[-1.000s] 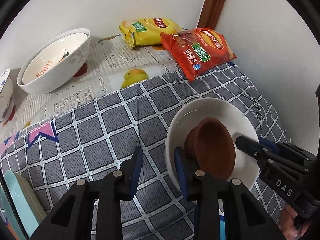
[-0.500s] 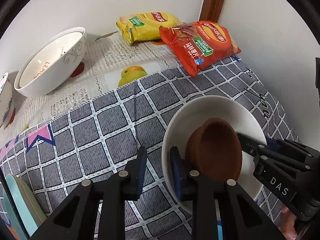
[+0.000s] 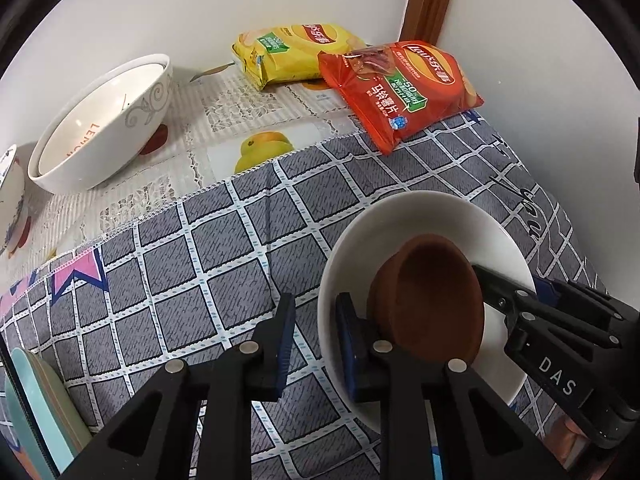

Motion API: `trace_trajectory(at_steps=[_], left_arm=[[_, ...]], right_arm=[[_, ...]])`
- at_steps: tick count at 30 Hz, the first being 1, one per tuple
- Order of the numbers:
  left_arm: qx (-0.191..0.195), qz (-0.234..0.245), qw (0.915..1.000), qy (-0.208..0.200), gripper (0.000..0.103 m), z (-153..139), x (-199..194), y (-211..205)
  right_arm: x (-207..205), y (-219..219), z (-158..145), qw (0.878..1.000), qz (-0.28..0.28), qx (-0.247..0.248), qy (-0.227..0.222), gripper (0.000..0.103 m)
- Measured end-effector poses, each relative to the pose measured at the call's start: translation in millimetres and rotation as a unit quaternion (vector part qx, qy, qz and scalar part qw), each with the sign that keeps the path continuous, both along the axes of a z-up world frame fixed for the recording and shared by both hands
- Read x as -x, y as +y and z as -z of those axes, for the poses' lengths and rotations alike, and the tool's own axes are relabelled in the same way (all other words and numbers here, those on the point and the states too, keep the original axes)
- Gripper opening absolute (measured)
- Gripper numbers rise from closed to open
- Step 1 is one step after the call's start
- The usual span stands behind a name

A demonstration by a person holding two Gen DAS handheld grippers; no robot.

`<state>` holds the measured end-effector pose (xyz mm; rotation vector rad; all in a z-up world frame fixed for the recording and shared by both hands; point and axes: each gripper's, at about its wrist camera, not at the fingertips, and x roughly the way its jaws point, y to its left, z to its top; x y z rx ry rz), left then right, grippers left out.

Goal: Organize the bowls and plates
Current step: 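Carry the white bowl with both grippers and lower it onto the teal plate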

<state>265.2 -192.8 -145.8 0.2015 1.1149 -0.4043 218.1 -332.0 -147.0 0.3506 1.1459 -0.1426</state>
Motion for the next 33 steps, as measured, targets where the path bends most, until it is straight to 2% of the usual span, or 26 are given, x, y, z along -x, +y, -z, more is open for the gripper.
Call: trace_trajectory(at_steps=[3, 6, 9, 11, 18, 24, 33], left_arm=[[0.003, 0.007, 1.0, -0.003, 0.01, -0.4, 2.0, -2.0], [0.002, 0.007, 1.0, -0.007, 0.01, -1.1, 2.9, -3.9], [0.007, 0.004, 1.0, -0.006, 0.01, -1.2, 2.8, -3.1], [0.011, -0.002, 0.9999, -0.006, 0.01, -1.3, 2.7, -2.2], [0.041, -0.014, 0.9991, 0.005, 0.009, -3.0, 3.4, 5.4], [0.042, -0.019, 0.9989, 0.004, 0.008, -7.4, 9.2, 12.2], [0.043, -0.02, 0.9988, -0.01, 0.008, -29.6, 22.5, 29.0]], right_arm=[[1.3, 1.4, -1.0, 1.0, -0.003, -0.002, -0.005, 0.025], [1.1, 0.8, -0.5, 1.0, 0.001, -0.009, -0.008, 0.022], [0.4, 1.1, 0.6, 1.0, 0.005, -0.026, -0.01, 0.011], [-1.2, 3.4, -0.6, 1.0, 0.004, -0.025, -0.004, 0.009], [1.2, 3.2, -2.9, 0.999, 0.023, -0.033, -0.014, 0.009], [7.6, 7.6, -9.6, 0.999, 0.026, -0.036, -0.019, 0.009], [20.0, 23.1, -31.6, 0.999, 0.024, -0.034, -0.031, 0.009]])
